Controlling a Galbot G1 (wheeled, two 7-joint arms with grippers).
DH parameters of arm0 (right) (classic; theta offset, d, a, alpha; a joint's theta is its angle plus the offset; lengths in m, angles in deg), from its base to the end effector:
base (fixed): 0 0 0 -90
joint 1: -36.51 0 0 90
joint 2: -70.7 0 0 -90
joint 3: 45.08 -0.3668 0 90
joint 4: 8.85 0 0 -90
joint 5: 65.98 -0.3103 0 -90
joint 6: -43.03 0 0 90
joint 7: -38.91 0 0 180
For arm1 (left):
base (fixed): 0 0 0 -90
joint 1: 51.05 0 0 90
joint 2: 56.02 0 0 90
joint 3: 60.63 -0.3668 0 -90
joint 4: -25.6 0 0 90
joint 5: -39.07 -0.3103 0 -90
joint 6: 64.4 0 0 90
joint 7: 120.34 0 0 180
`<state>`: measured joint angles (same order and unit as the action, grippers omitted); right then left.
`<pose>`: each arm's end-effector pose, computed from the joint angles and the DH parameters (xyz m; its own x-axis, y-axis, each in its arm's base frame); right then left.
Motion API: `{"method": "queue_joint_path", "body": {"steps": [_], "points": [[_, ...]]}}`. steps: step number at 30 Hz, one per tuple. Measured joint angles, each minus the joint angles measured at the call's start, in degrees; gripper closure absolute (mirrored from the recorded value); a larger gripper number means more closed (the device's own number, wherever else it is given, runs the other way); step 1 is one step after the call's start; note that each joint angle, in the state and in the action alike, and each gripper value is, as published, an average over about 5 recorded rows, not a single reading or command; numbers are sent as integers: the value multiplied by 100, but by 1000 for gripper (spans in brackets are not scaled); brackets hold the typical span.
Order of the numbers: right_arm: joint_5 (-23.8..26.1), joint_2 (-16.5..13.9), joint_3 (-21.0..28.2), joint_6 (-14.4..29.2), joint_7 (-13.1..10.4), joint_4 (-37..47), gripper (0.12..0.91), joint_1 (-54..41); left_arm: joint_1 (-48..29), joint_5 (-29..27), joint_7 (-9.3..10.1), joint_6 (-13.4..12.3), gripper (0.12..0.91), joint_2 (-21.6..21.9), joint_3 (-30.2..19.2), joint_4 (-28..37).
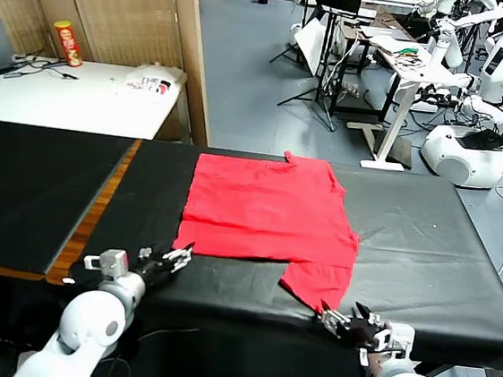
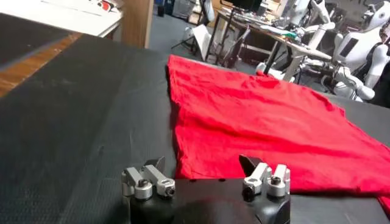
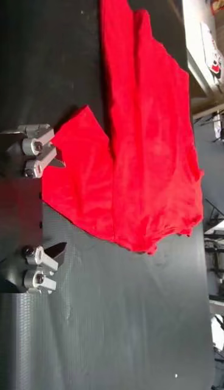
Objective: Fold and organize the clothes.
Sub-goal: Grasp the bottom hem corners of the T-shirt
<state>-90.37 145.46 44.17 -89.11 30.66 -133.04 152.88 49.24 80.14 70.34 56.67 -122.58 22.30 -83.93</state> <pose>0.1479 -0.0538 -0.2795 -0.8058 -0.0901 0.5852 -0.0423 0.9946 0.0949 0.2399 0.0716 -0.3034 -0.8619 0.2077 0.4626 0.0975 0.9631 -0.2508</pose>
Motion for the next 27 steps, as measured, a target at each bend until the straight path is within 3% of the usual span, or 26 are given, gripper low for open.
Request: {"method": "queue_joint_path", "body": {"steps": [2,6,10,13,16,19,27], "points": [[5,5,2,1,-3,11,345,-1,-2,-7,8,-4,232,-4,-3,18],[29,12,4,4,-3,38,542,3,-3,-33,35,-23,294,-23,-7,90],[40,11,2,1,5,4,774,35,7,-74,48,-58,501,-46,1,155],[41,7,-11,-3,-5,-55,886,74,21,-90,53,-85,669,-64,5,171],[52,9,-40,-4,-62,-145,903,139,60,-88,52,-98,824,-73,5,127],[61,15,-89,-5,-115,-302,903,243,124,-87,66,-107,900,-83,5,28],[82,33,-259,-6,-128,-851,903,671,471,8,244,-90,905,-13,146,-422]]}}
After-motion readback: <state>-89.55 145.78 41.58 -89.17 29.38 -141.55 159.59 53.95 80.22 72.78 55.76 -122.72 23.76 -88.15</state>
